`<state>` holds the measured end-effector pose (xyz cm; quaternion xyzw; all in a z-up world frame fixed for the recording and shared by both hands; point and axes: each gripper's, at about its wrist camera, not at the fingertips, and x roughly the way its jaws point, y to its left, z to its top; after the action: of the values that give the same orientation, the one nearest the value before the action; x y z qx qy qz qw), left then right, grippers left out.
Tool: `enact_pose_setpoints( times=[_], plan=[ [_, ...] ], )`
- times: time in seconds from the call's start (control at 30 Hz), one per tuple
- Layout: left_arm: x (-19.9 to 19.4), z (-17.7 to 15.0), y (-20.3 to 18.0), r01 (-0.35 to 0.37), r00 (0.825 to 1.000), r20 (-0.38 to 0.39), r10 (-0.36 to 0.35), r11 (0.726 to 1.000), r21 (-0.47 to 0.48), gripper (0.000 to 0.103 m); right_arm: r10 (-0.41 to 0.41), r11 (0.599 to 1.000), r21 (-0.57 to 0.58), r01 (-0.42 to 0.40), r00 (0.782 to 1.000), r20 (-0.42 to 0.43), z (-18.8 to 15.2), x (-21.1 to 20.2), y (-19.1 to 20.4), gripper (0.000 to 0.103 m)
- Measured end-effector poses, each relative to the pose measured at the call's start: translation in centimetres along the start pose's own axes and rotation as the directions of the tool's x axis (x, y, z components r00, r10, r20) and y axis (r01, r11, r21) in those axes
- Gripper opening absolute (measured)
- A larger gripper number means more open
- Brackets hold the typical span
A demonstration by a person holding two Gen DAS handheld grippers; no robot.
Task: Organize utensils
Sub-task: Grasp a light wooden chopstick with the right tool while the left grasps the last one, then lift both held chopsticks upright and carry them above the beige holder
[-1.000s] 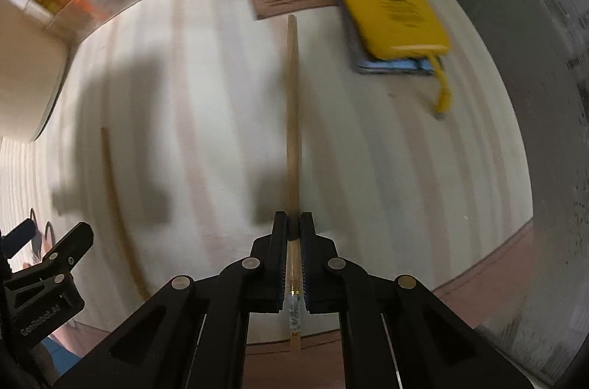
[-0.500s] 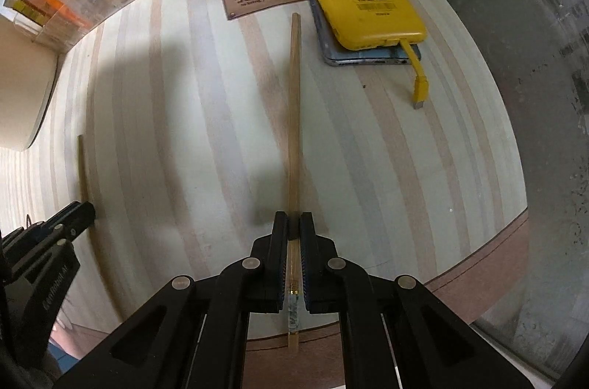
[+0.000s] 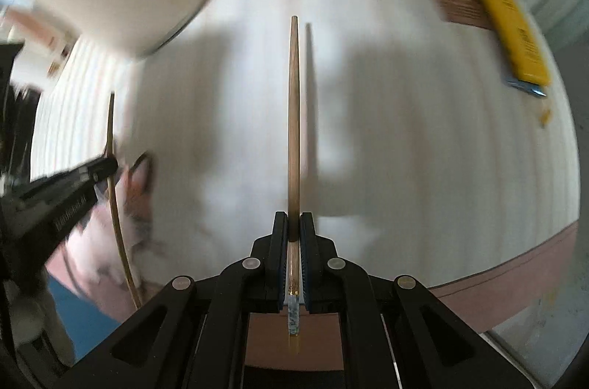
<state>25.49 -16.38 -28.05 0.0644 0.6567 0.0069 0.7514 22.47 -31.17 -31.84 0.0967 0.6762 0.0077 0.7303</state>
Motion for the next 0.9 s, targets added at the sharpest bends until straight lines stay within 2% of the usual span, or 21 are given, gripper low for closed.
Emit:
enact_pose_setpoints(
  times=[0.03, 0.13, 0.2, 0.27, 0.33, 0.4, 0.5, 0.6, 0.67, 0.7, 0.8, 0.9],
  plan=[
    [0.4, -1.0, 1.0, -0.001, 1.0, -0.009, 0.001, 1.0, -0.012, 0.004, -0.005, 1.0, -0.016, 0.004, 1.0, -0.017, -0.3, 0.6, 0.8, 0.007],
    [1.8, -1.2, 2.8, 0.021, 0.998, -0.053, -0.024, 0.999, -0.049, 0.005, -0.024, 0.999, -0.033, 0.022, 0.997, -0.069, -0.8, 2.1, 2.0, 0.007],
    [2.0, -1.5, 3.3, 0.042, 0.998, -0.047, -0.045, 0.998, -0.055, 0.006, -0.044, 0.998, -0.038, 0.042, 0.997, -0.068, -0.5, 2.1, 2.5, 0.008],
    [2.2, -1.4, 3.5, 0.049, 0.998, -0.045, -0.051, 0.998, -0.049, 0.006, -0.055, 0.998, -0.021, 0.053, 0.994, -0.092, 0.2, 2.3, 2.5, 0.015],
    [2.4, -1.1, 3.6, 0.061, 0.997, -0.049, -0.064, 0.997, -0.055, 0.006, -0.031, 0.999, 0.017, 0.033, 0.996, -0.084, 0.2, 1.9, 1.7, 0.033],
    [3.2, -0.3, 6.0, 0.077, 0.996, -0.05, -0.08, 0.995, -0.063, 0.007, -0.026, 0.999, 0.034, 0.029, 0.997, -0.076, 0.8, 1.8, 1.4, 0.035],
    [3.7, 0.2, 7.1, 0.084, 0.995, -0.049, -0.088, 0.994, -0.065, 0.011, -0.04, 0.998, 0.042, 0.043, 0.997, -0.07, 2.5, 1.9, 1.2, 0.035],
    [3.8, 0.6, 8.8, 0.079, 0.995, -0.051, -0.083, 0.994, -0.079, 0.021, -0.088, 0.996, 0.02, 0.089, 0.995, -0.056, 4.0, 2.6, 2.2, 0.033],
    [3.7, 0.3, 10.1, 0.08, 0.995, -0.053, -0.085, 0.993, -0.09, 0.026, -0.129, 0.992, -0.005, 0.129, 0.99, -0.058, 4.1, 3.1, 3.0, 0.024],
    [3.7, -0.1, 10.9, 0.09, 0.994, -0.052, -0.096, 0.991, -0.095, 0.026, -0.126, 0.992, -0.008, 0.126, 0.99, -0.059, 3.8, 3.4, 3.6, 0.008],
    [3.5, -0.5, 12.2, 0.092, 0.994, -0.051, -0.096, 0.992, -0.086, 0.026, -0.084, 0.996, -0.02, 0.083, 0.992, -0.099, 3.0, 3.8, 4.3, 0.007],
    [3.4, -0.6, 11.8, 0.082, 0.995, -0.05, -0.086, 0.993, -0.079, 0.026, -0.074, 0.997, -0.035, 0.07, 0.991, -0.112, 2.0, 3.9, 5.0, 0.007]
  ],
)
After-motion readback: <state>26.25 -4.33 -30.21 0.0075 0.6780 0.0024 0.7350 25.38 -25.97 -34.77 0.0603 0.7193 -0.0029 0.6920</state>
